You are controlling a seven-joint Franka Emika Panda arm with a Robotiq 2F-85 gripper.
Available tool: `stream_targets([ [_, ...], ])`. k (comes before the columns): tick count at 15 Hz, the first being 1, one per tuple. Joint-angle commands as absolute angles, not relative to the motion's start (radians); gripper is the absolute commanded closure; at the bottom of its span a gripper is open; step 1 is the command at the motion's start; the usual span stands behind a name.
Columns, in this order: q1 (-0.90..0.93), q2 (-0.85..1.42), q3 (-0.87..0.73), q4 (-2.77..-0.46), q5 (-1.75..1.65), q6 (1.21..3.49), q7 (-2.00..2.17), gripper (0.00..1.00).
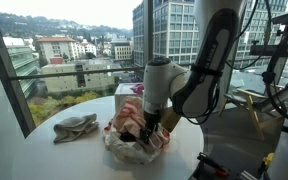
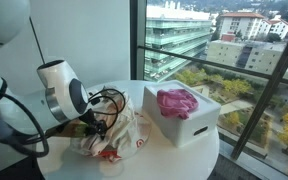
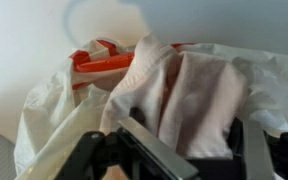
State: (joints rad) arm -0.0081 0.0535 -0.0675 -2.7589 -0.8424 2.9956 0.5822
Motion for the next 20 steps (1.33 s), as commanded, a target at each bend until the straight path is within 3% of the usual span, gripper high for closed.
stream_targets([
  [1,-0.017,0.042,-0.115,-2.759,-1.057,3.053,0.715,0.51],
  [5,-0.019,0.052,-0.139,-2.758,-1.188,3.058,0.82,0.82],
  [7,-0.019,0.042,-0.144,-2.758,-1.235,3.072,0.866,0.88],
  [9,-0.018,0.01,-0.149,-2.757,-1.29,3.101,0.924,0.92],
  [13,-0.018,-0.071,-0.147,-2.729,-1.407,3.147,1.06,0.87],
  [20,0.002,-0.12,-0.116,-2.562,-1.74,3.129,1.436,0.89],
])
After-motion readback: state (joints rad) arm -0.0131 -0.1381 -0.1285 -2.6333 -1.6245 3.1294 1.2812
